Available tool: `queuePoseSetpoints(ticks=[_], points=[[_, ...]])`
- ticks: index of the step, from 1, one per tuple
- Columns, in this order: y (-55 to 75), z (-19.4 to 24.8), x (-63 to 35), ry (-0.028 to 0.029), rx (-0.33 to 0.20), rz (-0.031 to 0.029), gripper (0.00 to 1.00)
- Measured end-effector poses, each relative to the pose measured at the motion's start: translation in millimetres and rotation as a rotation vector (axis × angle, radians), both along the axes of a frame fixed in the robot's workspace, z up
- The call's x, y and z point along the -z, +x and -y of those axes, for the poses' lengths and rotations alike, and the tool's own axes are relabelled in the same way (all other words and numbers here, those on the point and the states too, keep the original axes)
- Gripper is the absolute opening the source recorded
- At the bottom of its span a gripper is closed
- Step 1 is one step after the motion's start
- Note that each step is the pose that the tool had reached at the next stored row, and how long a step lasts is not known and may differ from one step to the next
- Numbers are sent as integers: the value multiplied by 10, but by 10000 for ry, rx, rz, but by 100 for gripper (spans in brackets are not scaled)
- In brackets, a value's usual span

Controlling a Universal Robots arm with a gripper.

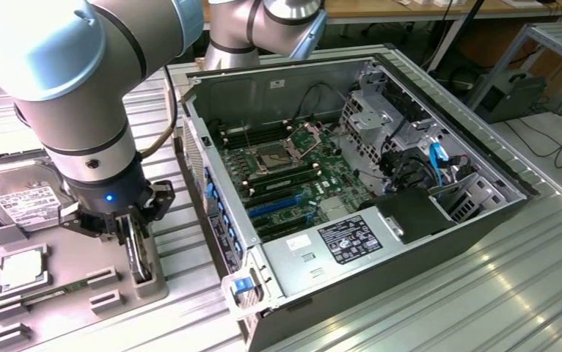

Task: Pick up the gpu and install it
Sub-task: 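Pick up the gpu and move the gpu toward the slot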

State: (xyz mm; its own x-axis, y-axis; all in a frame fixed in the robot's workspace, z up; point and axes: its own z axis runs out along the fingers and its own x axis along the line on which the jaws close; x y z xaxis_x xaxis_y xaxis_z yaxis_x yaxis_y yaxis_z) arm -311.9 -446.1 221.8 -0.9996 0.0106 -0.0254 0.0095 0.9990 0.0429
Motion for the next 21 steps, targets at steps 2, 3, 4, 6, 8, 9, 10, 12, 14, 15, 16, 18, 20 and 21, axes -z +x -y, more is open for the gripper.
queuePoseSetpoints(ticks=[2, 3, 4, 6, 8, 9, 10, 12, 14, 15, 16, 18, 20, 21], points=[[0, 0, 0, 0, 0, 0, 38], [0, 0, 0, 0, 0, 0, 38], [0, 0, 0, 0, 0, 0, 38], [18, 0, 1, 2, 0, -5, 38], [33, 0, 0, 0, 0, -18, 38], [36, 0, 1, 1, 1, -20, 38], [45, 1, 0, 0, 0, -31, 38], [76, 4, 0, 4, 1, -104, 38], [91, 5, 1, 7, 0, -155, 38], [91, 5, 1, 7, 1, -155, 38], [91, 5, 1, 7, 1, -156, 38], [80, 5, 0, 6, 0, -158, 38], [61, 5, 0, 6, 0, -157, 38], [55, 5, 0, 6, 0, -158, 38]])
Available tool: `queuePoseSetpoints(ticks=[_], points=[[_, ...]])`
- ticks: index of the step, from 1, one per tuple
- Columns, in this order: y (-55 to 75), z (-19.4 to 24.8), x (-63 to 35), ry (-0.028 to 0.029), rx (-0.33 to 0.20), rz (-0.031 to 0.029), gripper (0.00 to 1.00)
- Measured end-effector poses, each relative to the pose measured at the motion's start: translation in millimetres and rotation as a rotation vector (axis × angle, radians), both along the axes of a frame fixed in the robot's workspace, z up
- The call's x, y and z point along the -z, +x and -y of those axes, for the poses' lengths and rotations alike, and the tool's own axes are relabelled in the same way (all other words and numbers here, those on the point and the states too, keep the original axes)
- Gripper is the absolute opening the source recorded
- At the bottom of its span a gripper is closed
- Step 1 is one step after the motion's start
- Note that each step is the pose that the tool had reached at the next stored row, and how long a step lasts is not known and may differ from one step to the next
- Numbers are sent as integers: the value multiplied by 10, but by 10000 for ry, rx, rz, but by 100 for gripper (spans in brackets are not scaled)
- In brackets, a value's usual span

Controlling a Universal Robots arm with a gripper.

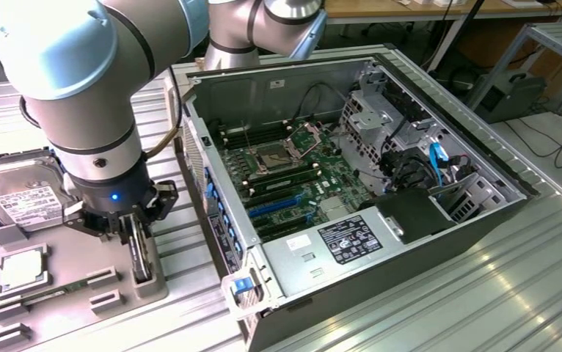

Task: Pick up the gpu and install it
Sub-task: 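Pick up the gpu and move the gpu toward the slot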

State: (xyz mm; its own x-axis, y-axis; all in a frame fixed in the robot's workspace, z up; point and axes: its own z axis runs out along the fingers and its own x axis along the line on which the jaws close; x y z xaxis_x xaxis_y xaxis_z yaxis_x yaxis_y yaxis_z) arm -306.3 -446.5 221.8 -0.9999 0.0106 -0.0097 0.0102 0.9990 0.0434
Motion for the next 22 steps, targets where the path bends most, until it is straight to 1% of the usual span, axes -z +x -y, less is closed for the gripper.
queuePoseSetpoints(ticks=[13, 15, 16, 22], points=[[-1, 0, 1, 1, 0, 1, 38], [-1, 0, 0, 0, 0, 1, 36], [-1, 0, 0, 0, 0, 1, 30], [-1, 0, 1, 1, 0, 1, 30]])
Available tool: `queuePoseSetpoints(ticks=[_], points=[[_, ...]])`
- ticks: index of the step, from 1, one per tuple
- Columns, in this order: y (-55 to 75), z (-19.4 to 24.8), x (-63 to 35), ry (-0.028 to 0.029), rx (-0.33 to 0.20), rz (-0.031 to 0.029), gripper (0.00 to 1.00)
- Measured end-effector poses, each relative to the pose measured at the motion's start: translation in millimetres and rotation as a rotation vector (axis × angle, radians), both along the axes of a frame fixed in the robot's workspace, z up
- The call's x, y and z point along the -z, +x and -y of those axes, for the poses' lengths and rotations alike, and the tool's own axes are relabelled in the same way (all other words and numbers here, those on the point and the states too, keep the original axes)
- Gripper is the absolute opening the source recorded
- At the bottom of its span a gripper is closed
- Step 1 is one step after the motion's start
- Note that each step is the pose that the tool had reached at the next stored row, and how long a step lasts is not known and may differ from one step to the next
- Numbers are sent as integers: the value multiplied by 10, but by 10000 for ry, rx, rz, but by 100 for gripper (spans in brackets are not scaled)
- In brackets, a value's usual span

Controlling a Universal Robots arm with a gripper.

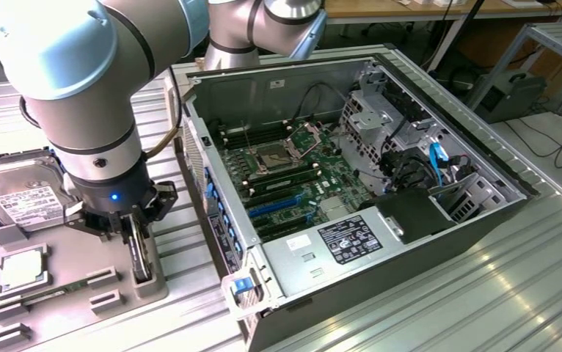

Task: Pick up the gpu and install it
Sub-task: 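Pick up the gpu and move the gpu toward the slot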

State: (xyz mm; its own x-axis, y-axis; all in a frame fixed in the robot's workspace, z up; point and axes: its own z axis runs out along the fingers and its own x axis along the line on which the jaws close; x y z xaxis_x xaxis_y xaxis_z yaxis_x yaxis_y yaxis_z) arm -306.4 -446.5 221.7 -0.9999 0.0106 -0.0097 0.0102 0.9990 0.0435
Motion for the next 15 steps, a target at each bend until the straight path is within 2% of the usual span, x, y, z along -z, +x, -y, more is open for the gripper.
queuePoseSetpoints(ticks=[15], points=[[-1, 0, 0, 5, 0, 0, 30]])
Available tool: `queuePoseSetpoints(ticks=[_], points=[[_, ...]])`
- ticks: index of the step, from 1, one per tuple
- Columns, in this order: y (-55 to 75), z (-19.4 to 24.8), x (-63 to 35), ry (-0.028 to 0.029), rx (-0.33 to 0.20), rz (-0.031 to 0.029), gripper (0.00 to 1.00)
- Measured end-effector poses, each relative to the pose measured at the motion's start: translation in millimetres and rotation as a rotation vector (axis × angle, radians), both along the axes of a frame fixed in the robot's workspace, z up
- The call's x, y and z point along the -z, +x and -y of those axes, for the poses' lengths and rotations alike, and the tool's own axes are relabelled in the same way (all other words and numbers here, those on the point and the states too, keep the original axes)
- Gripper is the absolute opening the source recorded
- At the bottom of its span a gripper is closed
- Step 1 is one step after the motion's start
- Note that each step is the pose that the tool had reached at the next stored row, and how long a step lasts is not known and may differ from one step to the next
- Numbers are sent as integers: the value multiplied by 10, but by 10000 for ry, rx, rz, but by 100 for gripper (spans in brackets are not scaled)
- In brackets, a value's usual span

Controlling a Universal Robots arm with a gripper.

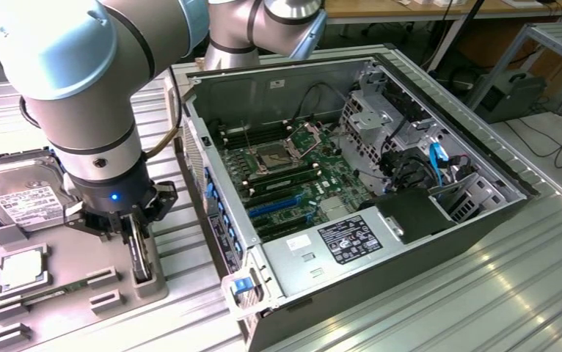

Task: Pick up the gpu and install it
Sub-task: 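Pick up the gpu and move the gpu toward the slot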

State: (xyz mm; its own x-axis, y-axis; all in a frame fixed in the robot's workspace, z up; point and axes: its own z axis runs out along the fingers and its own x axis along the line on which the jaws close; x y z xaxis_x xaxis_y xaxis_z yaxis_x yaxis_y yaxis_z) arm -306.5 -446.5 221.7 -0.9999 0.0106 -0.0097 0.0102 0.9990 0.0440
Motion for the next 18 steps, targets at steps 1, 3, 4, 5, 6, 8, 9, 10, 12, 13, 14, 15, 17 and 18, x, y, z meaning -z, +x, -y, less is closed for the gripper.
queuePoseSetpoints(ticks=[1, 3, 4, 5, 6, 8, 9, 10, 12, 13, 14, 15, 17, 18], points=[[0, 0, 0, 1, 0, 1, 30], [-1, 0, -15, 9, 0, -1, 30], [-1, 0, -28, 19, 1, -1, 30], [-1, 0, -40, 23, 1, 1, 30], [0, 0, -55, 24, 1, 0, 30], [0, 0, -94, 25, 0, 1, 30], [0, 0, -118, 24, 0, 0, 30], [0, 1, -141, 24, 0, 0, 30], [0, 0, -181, 24, 0, 0, 30], [0, 0, -203, 25, 0, 1, 30], [0, 0, -236, 24, 0, 0, 30], [0, 0, -256, 24, 1, 0, 30], [0, 0, -302, 25, 0, 1, 30], [0, 0, -327, 24, 0, 1, 30]])
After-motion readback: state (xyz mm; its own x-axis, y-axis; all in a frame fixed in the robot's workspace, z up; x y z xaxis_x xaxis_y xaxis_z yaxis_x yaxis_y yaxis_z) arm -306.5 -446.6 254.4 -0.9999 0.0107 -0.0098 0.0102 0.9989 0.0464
